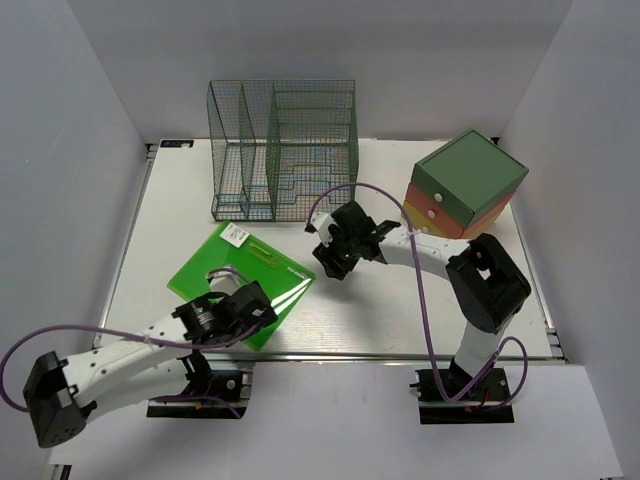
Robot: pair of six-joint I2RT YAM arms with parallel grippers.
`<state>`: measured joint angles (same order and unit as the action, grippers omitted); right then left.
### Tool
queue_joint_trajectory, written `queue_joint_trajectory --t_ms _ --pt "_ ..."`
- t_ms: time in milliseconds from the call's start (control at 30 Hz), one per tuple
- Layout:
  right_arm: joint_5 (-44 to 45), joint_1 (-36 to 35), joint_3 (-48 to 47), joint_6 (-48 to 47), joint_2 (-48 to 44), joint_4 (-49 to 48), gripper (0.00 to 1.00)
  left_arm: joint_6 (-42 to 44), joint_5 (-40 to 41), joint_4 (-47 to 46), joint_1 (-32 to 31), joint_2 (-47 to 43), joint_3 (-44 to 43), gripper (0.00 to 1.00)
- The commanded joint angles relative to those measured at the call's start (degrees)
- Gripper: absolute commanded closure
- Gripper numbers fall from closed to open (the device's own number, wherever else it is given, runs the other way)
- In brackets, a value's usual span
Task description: Organize the desk
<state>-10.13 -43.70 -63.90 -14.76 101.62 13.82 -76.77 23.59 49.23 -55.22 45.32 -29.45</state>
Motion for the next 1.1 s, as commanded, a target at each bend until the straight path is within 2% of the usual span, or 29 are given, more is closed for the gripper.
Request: queue_joint_trajectory --t_ms 0,167,333,367,400,567,767,1067 --pt "-2.43 1.25 -0.53 1.32 -3.79 -1.08 0.43 2.58 -0.39 -0.36 0.2 5.81 -3.32 0.02" --pt "-6.12 3.27 -0.09 1.93 -7.05 -1.61 0.26 7.69 -5.48 -6.95 2.14 7.68 -2.98 0.02" --pt "-12.53 4.41 -2.19 1.93 -5.74 -0.82 0.21 8.13 -7.59 -8.98 4.68 6.1 0.36 0.02" --pt "-14.37 4.59 -2.72 2.02 -4.34 -0.47 0.19 8.39 -7.86 -8.46 5.47 5.49 0.8 0.02" --pt "-14.39 4.77 -3.33 2.02 -3.37 -0.47 0.12 8.57 -8.12 -8.19 6.26 4.87 1.06 0.02" --pt "-21.06 5.12 -9.21 2.81 3.74 1.91 0.11 9.36 -11.19 -7.31 9.16 1.44 2.64 0.02" --pt "-21.77 4.77 -13.44 4.57 9.29 3.05 0.11 11.56 -12.87 -6.08 12.59 1.35 3.26 0.02" --pt "-23.09 4.41 -13.18 5.8 11.75 1.38 0.11 9.72 -16.13 -3.71 15.58 -2.25 4.76 0.02"
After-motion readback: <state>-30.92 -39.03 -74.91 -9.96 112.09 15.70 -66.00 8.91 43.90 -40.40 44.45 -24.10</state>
